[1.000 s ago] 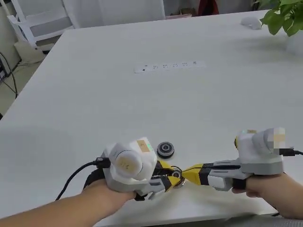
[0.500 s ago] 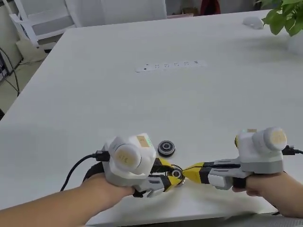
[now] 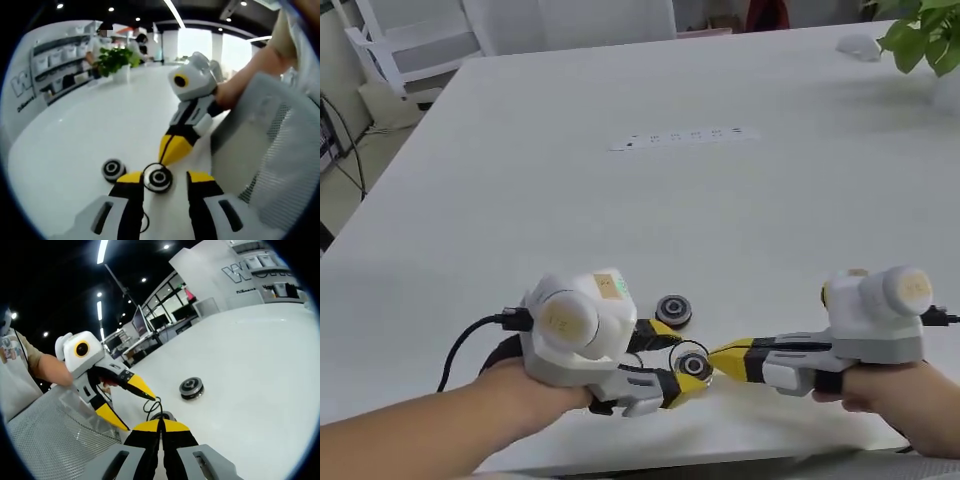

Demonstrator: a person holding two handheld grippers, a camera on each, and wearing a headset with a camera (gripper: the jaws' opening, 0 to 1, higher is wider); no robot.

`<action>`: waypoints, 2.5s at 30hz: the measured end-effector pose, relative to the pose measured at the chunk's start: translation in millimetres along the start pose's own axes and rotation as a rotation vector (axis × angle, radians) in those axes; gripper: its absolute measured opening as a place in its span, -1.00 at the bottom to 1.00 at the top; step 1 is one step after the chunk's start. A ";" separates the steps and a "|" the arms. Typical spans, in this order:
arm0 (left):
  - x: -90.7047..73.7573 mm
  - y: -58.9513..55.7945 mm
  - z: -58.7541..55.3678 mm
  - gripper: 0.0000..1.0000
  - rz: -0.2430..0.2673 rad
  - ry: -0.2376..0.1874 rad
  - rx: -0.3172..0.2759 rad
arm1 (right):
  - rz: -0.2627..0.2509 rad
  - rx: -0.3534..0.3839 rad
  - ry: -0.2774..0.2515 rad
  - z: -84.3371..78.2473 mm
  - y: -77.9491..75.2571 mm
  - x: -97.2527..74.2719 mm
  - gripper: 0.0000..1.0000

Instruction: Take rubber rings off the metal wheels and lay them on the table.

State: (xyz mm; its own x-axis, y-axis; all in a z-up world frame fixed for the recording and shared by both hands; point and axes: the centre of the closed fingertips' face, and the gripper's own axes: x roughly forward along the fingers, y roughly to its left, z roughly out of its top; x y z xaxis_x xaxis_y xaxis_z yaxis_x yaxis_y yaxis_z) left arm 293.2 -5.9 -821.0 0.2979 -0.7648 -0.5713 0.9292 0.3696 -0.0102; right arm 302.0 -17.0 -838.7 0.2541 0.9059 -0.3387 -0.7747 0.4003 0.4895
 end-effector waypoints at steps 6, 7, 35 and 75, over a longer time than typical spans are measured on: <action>-13.9 2.1 2.8 -0.20 0.011 -0.018 -0.013 | 0.007 0.000 -0.003 1.9 5.8 0.0 -1.00; -15.7 2.2 2.7 -0.18 0.012 -0.018 -0.016 | 0.007 0.000 -0.003 1.9 6.5 -0.2 -1.00; -63.3 8.0 9.3 0.26 0.047 -0.077 -0.068 | 0.041 -0.018 0.003 15.2 20.4 -7.9 -1.00; -115.8 23.4 -15.1 0.58 0.155 -0.072 -0.136 | 0.147 -0.150 0.109 42.7 34.3 46.6 -1.00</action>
State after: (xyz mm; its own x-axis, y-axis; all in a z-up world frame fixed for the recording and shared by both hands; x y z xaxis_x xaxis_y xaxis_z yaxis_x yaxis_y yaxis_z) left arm 277.1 99.2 -767.4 0.4542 -0.7274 -0.5144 0.8344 0.5497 -0.0407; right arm 312.0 44.8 -803.4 0.0745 0.9294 -0.3613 -0.8784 0.2327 0.4174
